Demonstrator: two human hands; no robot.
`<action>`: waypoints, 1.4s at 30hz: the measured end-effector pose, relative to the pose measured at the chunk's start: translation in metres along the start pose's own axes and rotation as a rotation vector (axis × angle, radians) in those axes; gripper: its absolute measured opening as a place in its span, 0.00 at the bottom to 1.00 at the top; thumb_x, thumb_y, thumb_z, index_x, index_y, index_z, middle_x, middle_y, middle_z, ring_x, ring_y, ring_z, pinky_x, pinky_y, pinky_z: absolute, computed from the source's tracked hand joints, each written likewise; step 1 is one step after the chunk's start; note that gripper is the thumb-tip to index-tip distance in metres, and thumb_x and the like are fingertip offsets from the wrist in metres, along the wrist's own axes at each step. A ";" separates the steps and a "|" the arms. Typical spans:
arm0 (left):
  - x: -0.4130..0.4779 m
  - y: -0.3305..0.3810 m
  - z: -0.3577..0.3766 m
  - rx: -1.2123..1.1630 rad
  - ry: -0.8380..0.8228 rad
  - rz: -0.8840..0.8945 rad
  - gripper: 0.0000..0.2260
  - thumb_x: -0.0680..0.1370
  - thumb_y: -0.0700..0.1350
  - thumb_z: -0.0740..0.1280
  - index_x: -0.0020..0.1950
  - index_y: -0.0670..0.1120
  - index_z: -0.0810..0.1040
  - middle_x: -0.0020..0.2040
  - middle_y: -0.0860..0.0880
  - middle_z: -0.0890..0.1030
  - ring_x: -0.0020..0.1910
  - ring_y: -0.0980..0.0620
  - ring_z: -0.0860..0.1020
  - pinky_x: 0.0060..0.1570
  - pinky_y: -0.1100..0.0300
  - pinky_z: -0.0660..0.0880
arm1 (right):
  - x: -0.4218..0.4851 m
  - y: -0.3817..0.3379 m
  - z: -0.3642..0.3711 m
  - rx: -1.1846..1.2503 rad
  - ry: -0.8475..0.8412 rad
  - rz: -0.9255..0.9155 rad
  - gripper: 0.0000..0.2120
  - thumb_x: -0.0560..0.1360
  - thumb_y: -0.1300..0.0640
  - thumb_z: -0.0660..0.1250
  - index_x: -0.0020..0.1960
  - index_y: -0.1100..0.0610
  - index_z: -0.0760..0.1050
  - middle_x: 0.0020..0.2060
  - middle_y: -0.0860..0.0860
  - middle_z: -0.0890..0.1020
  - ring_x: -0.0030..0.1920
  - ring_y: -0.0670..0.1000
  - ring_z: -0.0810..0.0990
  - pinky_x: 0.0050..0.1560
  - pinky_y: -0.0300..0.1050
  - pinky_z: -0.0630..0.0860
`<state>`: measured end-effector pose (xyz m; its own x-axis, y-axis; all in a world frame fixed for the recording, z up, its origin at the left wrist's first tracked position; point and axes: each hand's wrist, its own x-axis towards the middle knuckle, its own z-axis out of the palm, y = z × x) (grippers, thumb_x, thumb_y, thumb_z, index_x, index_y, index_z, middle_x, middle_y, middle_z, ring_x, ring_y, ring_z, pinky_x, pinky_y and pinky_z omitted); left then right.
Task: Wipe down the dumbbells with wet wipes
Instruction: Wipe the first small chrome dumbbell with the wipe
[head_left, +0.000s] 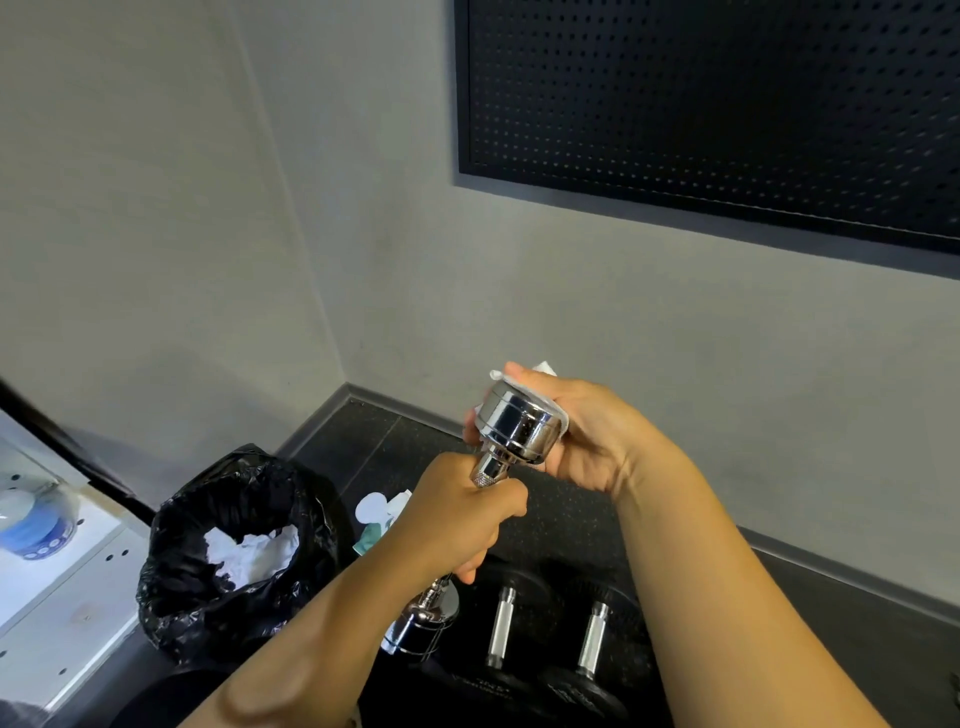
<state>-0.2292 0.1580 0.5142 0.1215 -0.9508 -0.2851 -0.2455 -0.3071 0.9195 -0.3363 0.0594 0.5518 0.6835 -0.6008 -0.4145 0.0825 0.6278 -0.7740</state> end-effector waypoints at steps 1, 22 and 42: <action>0.000 0.000 -0.001 0.003 -0.007 -0.002 0.12 0.74 0.38 0.63 0.32 0.43 0.65 0.21 0.48 0.62 0.17 0.52 0.60 0.24 0.60 0.68 | -0.002 0.004 -0.002 0.067 -0.015 -0.018 0.12 0.78 0.55 0.62 0.51 0.65 0.74 0.40 0.63 0.83 0.45 0.61 0.83 0.51 0.52 0.80; -0.005 0.002 -0.001 -0.039 -0.090 0.007 0.18 0.74 0.37 0.62 0.25 0.47 0.64 0.20 0.47 0.62 0.18 0.51 0.60 0.24 0.60 0.69 | 0.006 0.017 0.009 0.192 -0.116 -0.148 0.10 0.69 0.57 0.64 0.33 0.60 0.79 0.32 0.56 0.81 0.38 0.55 0.84 0.42 0.44 0.82; 0.033 -0.027 -0.007 0.003 0.199 -0.139 0.08 0.77 0.46 0.68 0.47 0.42 0.74 0.35 0.45 0.76 0.27 0.51 0.74 0.28 0.60 0.75 | 0.003 0.062 0.027 0.110 0.609 -0.412 0.12 0.79 0.67 0.56 0.54 0.60 0.78 0.44 0.58 0.82 0.42 0.52 0.81 0.40 0.36 0.80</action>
<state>-0.2115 0.1348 0.4818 0.3416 -0.8725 -0.3493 -0.2165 -0.4347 0.8742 -0.3096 0.1094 0.5151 0.0609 -0.9463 -0.3175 0.3392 0.3188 -0.8851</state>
